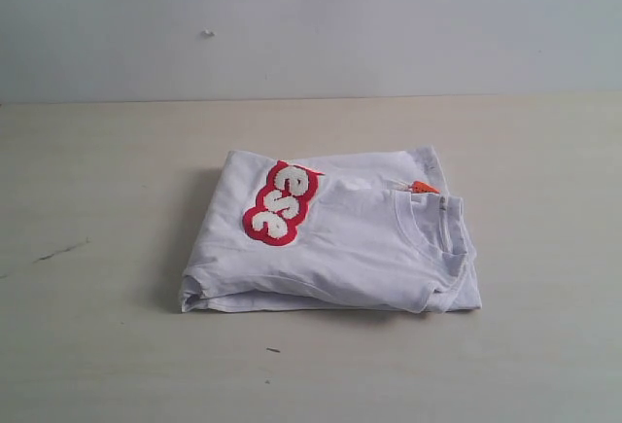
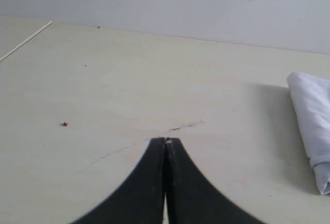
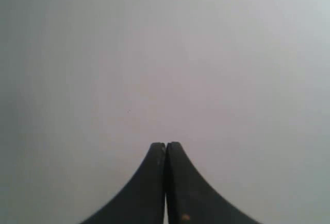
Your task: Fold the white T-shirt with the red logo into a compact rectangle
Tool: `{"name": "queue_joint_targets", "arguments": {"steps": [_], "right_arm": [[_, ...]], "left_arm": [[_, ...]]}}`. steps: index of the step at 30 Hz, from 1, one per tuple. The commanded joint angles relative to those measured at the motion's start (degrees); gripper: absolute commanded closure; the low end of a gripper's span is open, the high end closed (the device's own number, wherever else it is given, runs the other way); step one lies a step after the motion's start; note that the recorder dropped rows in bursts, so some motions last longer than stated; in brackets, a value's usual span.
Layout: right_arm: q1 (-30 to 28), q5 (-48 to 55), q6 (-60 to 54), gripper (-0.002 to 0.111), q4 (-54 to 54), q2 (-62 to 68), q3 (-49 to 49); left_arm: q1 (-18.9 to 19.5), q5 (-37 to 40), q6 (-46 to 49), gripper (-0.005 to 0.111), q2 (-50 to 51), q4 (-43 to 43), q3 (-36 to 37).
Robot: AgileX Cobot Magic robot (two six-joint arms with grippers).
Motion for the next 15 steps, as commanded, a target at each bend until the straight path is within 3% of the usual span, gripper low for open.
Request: {"name": "queue_joint_targets", "arguments": {"steps": [1, 15], "right_arm": [[-0.33, -0.63, 0.19, 0.108, 0.47, 0.00, -0.18], [-0.33, -0.63, 0.19, 0.108, 0.34, 0.00, -0.18]], "left_arm": [[0.17, -0.16, -0.14, 0.107, -0.32, -0.24, -0.02], [0.17, 0.53, -0.14, 0.107, -0.32, -0.24, -0.02]]}}
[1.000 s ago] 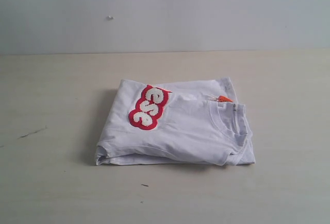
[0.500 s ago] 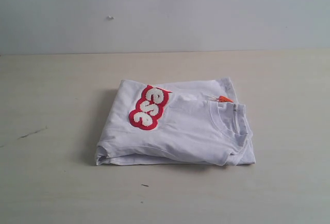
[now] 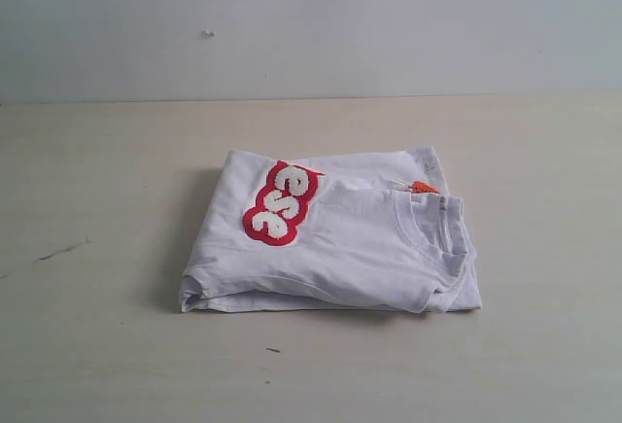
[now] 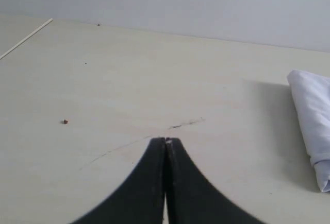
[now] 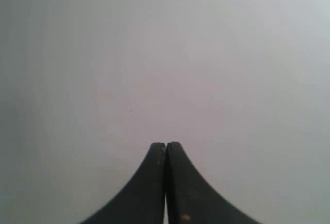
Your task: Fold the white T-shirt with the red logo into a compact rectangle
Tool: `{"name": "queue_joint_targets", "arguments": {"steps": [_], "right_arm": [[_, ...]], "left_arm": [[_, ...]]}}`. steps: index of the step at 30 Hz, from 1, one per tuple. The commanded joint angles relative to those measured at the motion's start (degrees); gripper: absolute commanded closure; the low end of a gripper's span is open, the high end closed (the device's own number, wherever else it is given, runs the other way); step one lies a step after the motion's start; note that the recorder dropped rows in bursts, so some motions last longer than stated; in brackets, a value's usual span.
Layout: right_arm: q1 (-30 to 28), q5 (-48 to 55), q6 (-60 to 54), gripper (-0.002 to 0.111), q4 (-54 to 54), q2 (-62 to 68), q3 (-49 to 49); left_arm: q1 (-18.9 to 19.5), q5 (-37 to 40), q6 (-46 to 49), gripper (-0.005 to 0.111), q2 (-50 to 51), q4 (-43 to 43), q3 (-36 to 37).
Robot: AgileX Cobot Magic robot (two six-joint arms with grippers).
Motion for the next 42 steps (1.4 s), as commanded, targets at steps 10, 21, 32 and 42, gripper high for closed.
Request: {"name": "queue_joint_targets", "arguments": {"steps": [10, 21, 32, 42], "right_arm": [[-0.29, -1.06, 0.05, 0.108, 4.98, 0.00, 5.89], [-0.29, -5.13, 0.05, 0.108, 9.71, 0.00, 20.19], [-0.29, -4.41, 0.05, 0.108, 8.24, 0.00, 32.95], [-0.29, 0.85, 0.05, 0.108, 12.86, 0.00, 32.95]], "left_arm": [[0.17, 0.17, -0.14, 0.107, -0.32, -0.24, -0.02], [0.17, 0.17, -0.14, 0.107, -0.32, -0.24, -0.02], [0.17, 0.17, -0.14, 0.107, -0.32, -0.24, -0.02], [0.17, 0.17, -0.14, 0.107, -0.32, -0.24, -0.02]]}}
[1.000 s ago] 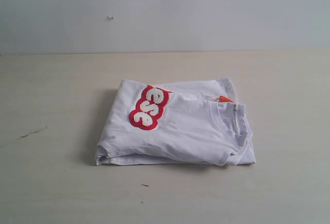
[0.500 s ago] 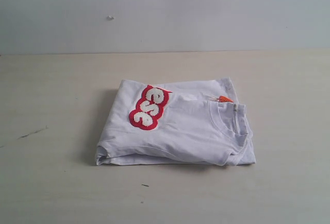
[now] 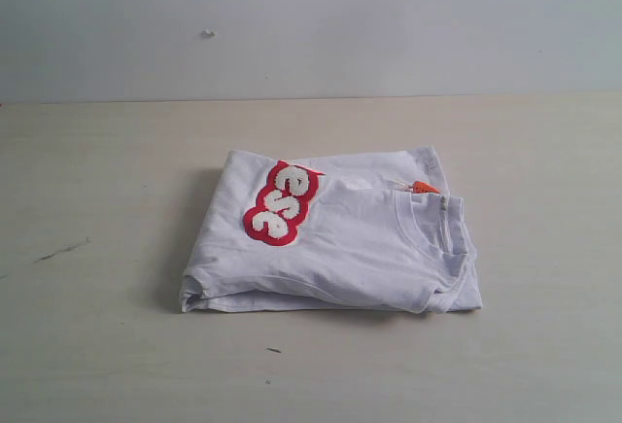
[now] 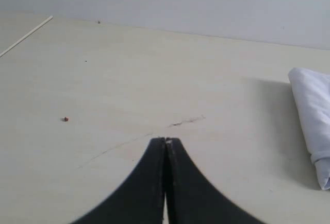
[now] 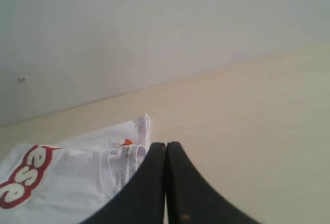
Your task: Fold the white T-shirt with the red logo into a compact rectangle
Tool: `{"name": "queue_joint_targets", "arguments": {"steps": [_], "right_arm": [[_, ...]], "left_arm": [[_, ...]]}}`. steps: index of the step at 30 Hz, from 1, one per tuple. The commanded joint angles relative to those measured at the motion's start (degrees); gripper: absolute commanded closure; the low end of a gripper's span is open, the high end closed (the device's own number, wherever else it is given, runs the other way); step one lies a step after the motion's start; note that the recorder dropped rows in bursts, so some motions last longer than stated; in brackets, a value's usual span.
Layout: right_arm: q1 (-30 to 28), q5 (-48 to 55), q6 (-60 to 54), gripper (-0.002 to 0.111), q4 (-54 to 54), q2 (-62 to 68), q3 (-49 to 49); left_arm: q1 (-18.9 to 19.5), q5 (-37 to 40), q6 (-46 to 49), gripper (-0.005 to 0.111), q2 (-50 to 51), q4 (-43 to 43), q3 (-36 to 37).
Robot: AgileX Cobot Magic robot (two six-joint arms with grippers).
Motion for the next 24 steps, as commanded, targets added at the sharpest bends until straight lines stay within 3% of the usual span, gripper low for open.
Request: {"name": "queue_joint_targets", "arguments": {"steps": [1, 10, 18, 24], "right_arm": [[-0.29, 0.45, 0.05, 0.108, 4.31, -0.24, 0.26], [-0.29, 0.45, -1.05, 0.108, -0.87, -0.24, 0.26], [-0.29, 0.46, -21.63, 0.108, -0.87, -0.24, 0.26], [-0.29, 2.14, -24.00, 0.108, -1.31, -0.24, 0.26]], "left_arm": [[0.17, -0.31, -0.14, 0.107, -0.32, -0.24, -0.02], [0.17, -0.31, -0.14, 0.107, -0.32, -0.24, -0.02], [0.17, -0.31, -0.14, 0.107, -0.32, -0.24, -0.02], [0.17, -0.31, -0.14, 0.107, -0.32, -0.24, -0.02]]}}
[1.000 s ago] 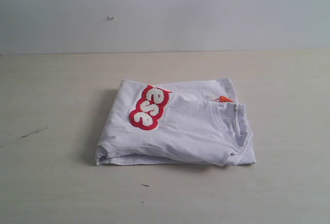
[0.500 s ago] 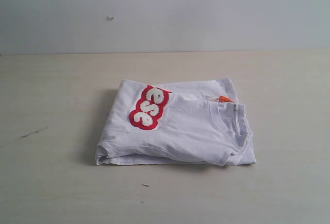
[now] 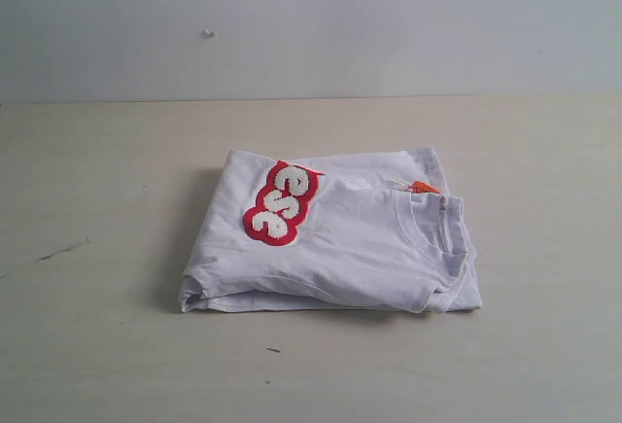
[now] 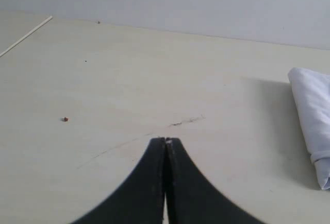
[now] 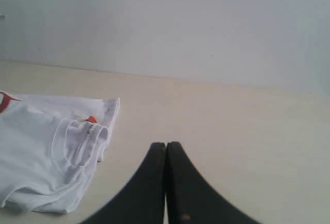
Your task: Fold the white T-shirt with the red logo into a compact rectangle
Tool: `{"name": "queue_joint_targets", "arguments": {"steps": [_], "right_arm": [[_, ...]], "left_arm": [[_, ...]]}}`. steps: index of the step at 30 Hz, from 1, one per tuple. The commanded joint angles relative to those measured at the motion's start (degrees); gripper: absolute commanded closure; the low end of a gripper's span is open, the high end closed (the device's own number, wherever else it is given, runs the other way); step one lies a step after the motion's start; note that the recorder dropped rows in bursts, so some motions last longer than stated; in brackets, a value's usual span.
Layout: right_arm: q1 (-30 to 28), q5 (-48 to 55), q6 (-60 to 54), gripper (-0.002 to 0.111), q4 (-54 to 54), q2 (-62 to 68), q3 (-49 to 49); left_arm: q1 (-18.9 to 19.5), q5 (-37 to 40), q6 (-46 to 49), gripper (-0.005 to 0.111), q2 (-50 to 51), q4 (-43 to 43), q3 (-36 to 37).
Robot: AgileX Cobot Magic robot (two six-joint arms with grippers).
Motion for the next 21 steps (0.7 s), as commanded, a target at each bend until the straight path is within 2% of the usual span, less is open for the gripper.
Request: {"name": "queue_joint_targets", "arguments": {"steps": [1, 21], "right_arm": [[-0.29, 1.64, -1.47, 0.108, -0.44, -0.24, 0.26], [-0.29, 5.73, 0.03, 0.108, 0.48, -0.24, 0.26]], "left_arm": [[0.17, -0.31, -0.14, 0.107, -0.32, -0.24, -0.02], [0.17, -0.32, -0.26, 0.107, -0.32, -0.24, -0.02]]}}
